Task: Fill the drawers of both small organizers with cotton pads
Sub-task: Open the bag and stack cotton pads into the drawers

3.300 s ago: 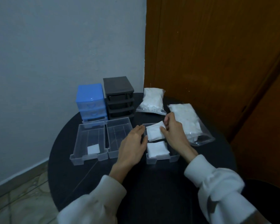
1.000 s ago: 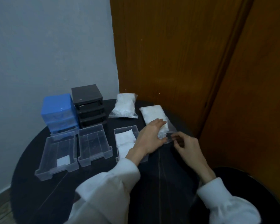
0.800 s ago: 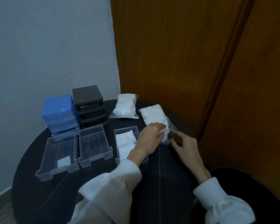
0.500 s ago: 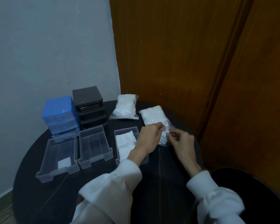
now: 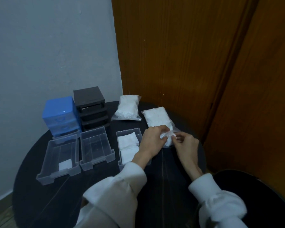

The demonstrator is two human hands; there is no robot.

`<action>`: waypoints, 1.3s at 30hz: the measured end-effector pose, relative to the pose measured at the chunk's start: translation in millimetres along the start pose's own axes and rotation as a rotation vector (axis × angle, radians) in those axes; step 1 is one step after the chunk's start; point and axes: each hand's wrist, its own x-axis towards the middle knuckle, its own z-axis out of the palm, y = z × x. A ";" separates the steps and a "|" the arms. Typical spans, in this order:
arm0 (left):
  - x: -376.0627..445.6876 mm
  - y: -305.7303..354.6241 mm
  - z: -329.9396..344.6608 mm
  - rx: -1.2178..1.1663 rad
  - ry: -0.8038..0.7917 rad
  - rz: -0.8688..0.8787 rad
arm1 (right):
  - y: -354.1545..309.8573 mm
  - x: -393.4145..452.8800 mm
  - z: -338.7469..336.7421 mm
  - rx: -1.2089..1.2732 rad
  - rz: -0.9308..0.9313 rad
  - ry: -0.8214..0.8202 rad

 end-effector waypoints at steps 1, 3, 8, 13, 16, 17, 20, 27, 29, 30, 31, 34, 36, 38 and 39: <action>0.3 -0.2 -0.2 -0.003 0.000 -0.004 | 0.1 -0.3 -0.8 -0.005 0.005 0.008; 0.7 -0.9 -0.2 -0.009 0.003 -0.012 | 2.8 -0.7 -3.8 -0.030 0.006 0.005; -0.4 -1.4 2.7 -0.053 0.024 -0.020 | 7.1 -1.5 -7.2 -0.041 0.014 -0.024; 0.4 -0.3 3.2 -0.059 0.024 -0.031 | 3.4 -4.5 -9.1 -0.059 0.005 -0.024; 0.6 -1.3 3.8 -0.061 0.025 -0.031 | 4.8 -5.6 -17.8 -0.080 -0.013 -0.029; 0.6 -1.7 4.3 -0.057 0.027 -0.031 | 6.1 -5.2 -21.5 -0.086 -0.003 -0.030; -0.3 -1.8 6.0 -0.037 0.030 -0.026 | 7.1 -4.2 -36.5 -0.058 0.019 -0.031; -9.4 -2.2 -11.4 -0.184 -0.025 0.007 | -7.2 -8.3 -64.4 0.128 0.035 -0.133; -17.6 -3.9 -27.8 -0.264 -0.028 0.004 | -17.3 -9.2 -63.3 0.188 0.014 -0.210; -22.7 -6.3 -36.7 -0.281 -0.018 0.007 | -22.2 -9.5 -60.9 0.212 0.006 -0.246; -28.8 -11.1 -45.8 -0.291 0.006 0.002 | -26.3 -9.6 -56.2 0.221 -0.002 -0.277; -46.9 -35.0 -72.3 -0.222 0.127 -0.083 | -41.7 -11.8 -38.0 0.221 -0.036 -0.368; -57.7 -51.6 -85.7 -0.124 0.168 -0.157 | -50.4 -14.1 -24.4 0.215 -0.069 -0.420; -66.0 -63.6 -92.8 -0.044 0.184 -0.217 | -60.9 -16.7 -11.1 0.214 -0.106 -0.464; -68.9 -67.4 -94.2 -0.017 0.188 -0.233 | -66.1 -17.8 -4.7 0.213 -0.121 -0.482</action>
